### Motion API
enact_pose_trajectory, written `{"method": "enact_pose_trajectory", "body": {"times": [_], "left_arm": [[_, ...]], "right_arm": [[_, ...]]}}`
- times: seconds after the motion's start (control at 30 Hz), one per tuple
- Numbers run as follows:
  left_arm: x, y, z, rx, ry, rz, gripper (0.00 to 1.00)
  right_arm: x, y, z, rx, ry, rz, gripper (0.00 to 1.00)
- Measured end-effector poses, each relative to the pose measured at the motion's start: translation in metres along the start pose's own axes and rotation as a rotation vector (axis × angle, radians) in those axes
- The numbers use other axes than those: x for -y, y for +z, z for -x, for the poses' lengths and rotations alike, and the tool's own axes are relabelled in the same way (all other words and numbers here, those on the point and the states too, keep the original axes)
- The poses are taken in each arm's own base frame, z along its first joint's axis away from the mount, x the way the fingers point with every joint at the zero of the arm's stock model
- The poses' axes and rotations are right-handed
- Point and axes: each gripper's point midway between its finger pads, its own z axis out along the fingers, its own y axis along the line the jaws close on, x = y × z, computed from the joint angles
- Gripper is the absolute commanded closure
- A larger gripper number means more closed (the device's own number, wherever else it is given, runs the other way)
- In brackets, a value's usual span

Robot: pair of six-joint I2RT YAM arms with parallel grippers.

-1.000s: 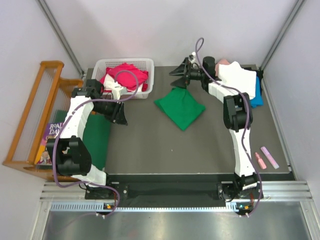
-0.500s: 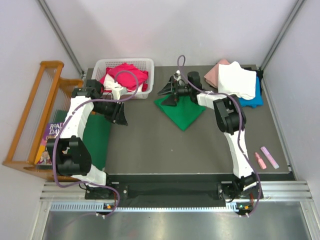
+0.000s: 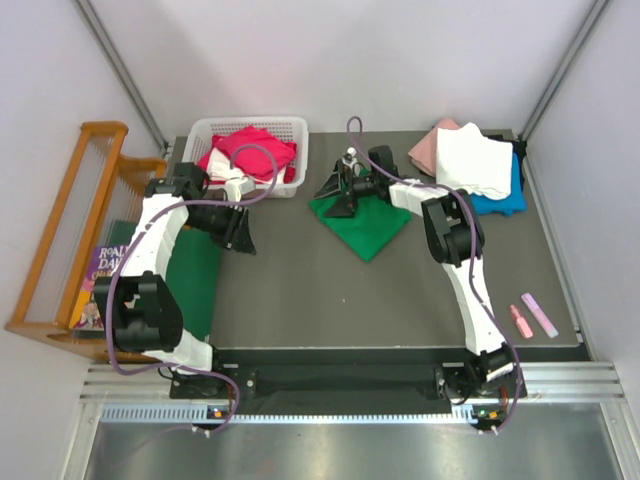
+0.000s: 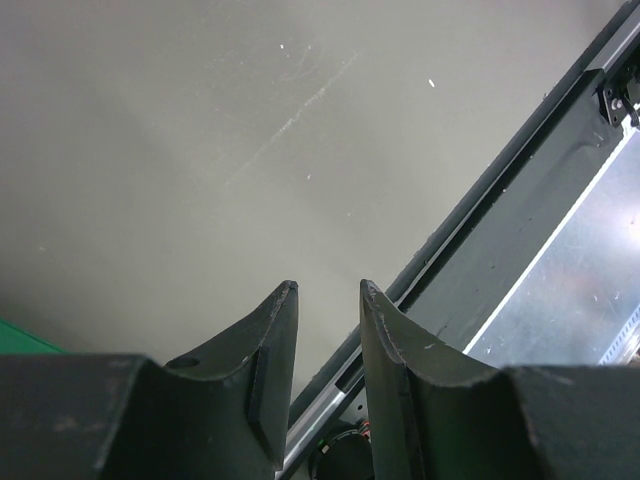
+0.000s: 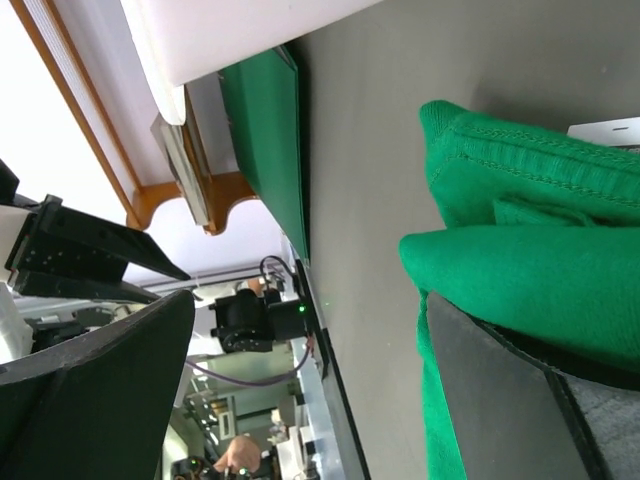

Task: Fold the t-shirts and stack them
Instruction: Fold the tshirt

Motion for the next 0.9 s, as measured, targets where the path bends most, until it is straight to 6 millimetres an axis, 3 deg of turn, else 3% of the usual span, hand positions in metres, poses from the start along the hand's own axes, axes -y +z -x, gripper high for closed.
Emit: {"method": "enact_pose_trajectory", "body": {"times": [0.27,0.5,0.7,0.9], "left_arm": [[0.001,0.000,0.000,0.001,-0.001,-0.003,0.63],[0.002,0.000,-0.001,0.002,-0.002,-0.007,0.63],[0.003,0.000,-0.002,0.002,-0.002,-0.008,0.63],[0.003,0.000,-0.002,0.001,0.000,-0.009,0.63]], "right_arm": [[-0.010,-0.014,-0.001,0.013,0.006,0.004,0.00],[-0.022,-0.065,0.026,0.130,0.021,0.067,0.00],[-0.008,-0.108,0.053,0.235,0.059,0.092,0.00],[0.023,-0.103,0.064,0.235,0.103,0.076,0.00]]}}
